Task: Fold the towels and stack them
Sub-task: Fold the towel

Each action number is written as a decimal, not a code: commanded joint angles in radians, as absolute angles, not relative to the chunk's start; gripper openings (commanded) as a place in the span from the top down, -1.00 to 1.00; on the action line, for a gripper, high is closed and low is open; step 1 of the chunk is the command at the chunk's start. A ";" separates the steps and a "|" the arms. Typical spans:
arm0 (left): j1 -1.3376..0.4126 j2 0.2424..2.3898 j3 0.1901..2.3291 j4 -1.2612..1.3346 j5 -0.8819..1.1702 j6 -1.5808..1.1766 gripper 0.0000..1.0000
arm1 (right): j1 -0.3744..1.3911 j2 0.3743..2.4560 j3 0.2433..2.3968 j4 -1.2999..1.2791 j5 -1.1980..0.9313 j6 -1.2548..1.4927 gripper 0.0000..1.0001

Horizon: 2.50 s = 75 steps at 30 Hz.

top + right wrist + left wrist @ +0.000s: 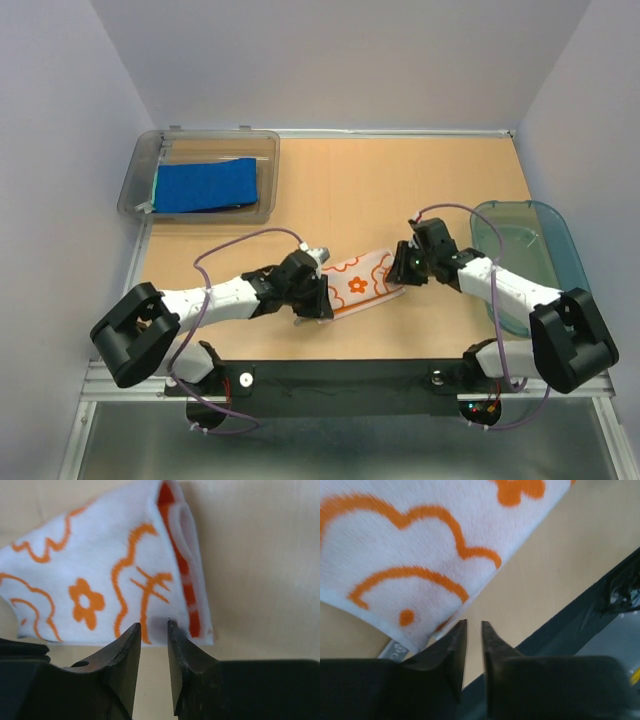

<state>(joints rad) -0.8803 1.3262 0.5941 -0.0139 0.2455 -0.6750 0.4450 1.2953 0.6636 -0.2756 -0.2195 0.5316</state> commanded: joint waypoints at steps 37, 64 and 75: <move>-0.887 1.289 0.493 0.015 0.133 -0.848 0.24 | 0.686 1.287 0.732 -0.061 -0.248 0.519 0.29; -0.945 1.147 0.437 -0.040 0.008 -0.937 -0.06 | 0.845 1.552 0.496 0.077 -0.414 0.620 0.70; -0.836 1.198 0.396 0.072 -0.017 -0.941 -0.09 | 0.831 1.500 0.509 0.081 -0.186 0.653 0.67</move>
